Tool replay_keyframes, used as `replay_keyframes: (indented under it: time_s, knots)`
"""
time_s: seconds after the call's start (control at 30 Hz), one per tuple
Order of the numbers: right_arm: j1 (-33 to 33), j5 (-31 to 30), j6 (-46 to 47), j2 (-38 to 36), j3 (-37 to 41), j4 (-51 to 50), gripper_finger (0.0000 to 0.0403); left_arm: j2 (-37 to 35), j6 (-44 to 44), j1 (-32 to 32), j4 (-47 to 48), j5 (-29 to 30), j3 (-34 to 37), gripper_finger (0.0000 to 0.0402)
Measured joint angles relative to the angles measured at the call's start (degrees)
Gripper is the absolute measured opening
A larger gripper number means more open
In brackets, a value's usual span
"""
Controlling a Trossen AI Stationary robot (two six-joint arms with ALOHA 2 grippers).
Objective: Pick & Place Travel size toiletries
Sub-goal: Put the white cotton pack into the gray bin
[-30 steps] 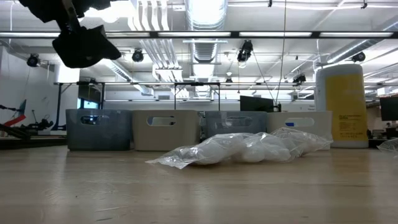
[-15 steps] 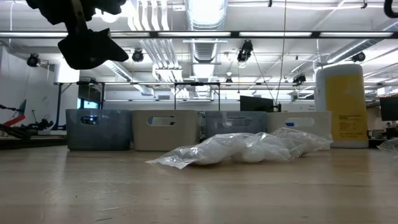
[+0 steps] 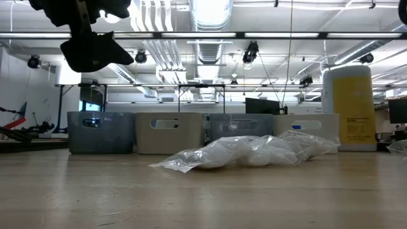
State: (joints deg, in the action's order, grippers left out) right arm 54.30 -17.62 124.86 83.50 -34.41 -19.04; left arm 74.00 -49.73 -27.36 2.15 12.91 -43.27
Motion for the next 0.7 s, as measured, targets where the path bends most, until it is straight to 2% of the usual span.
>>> replay_keyframes:
  time_s: [0.2, 0.5, 0.6, 0.7]
  knots:
    - [-0.11, -0.8, -4.02, -1.56, -0.09, 0.78, 0.0145, 0.0, -0.31, 0.01, 0.02, 0.0, 0.02, 0.0287]
    - [-0.96, -2.09, -13.86, -3.17, -3.97, 0.85, 0.0024, 0.0, -0.24, 0.84, -1.05, 0.0, -0.11, 0.0287]
    - [-2.23, -2.03, -18.81, -3.19, -5.99, 0.63, 0.0013, 0.0, 0.28, 1.8, -5.64, -1.08, -0.11, 0.0287]
    - [-4.25, -1.3, -26.59, -3.19, -9.07, -0.48, 0.001, 0.38, 1.24, 4.06, -12.68, -6.53, -0.09, 0.0287]
